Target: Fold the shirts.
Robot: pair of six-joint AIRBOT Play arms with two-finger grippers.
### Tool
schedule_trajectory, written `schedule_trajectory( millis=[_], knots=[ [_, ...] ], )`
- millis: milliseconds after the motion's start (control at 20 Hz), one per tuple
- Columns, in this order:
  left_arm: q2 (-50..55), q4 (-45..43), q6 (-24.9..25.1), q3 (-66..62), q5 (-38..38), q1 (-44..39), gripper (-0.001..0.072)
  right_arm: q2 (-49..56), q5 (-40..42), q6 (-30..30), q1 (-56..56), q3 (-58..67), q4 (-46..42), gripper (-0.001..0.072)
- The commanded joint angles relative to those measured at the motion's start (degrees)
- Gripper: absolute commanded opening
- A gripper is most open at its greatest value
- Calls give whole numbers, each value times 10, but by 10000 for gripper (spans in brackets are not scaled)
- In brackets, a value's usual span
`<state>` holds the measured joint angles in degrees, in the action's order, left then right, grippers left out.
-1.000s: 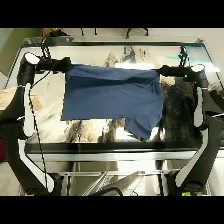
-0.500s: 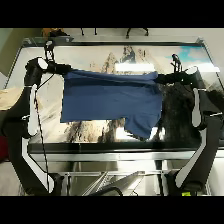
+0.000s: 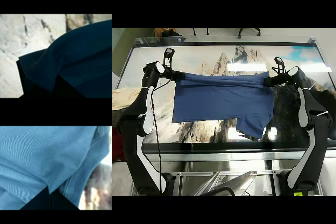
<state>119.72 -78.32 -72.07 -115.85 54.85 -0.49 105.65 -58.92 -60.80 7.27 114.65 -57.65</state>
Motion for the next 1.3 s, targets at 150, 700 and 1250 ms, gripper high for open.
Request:
schedule_trajectory(
  millis=[150,700,1250],
  knots=[
    [3,-1,16,-2,49,8,203,-8,-1,-18,-3,1,-7,191],
    [-193,38,-101,127,252,94,656,-225,-270,-148,165,-67,-63,456],
    [-250,216,-37,460,169,163,650,-489,-177,-133,242,-639,51,363]
  ],
)
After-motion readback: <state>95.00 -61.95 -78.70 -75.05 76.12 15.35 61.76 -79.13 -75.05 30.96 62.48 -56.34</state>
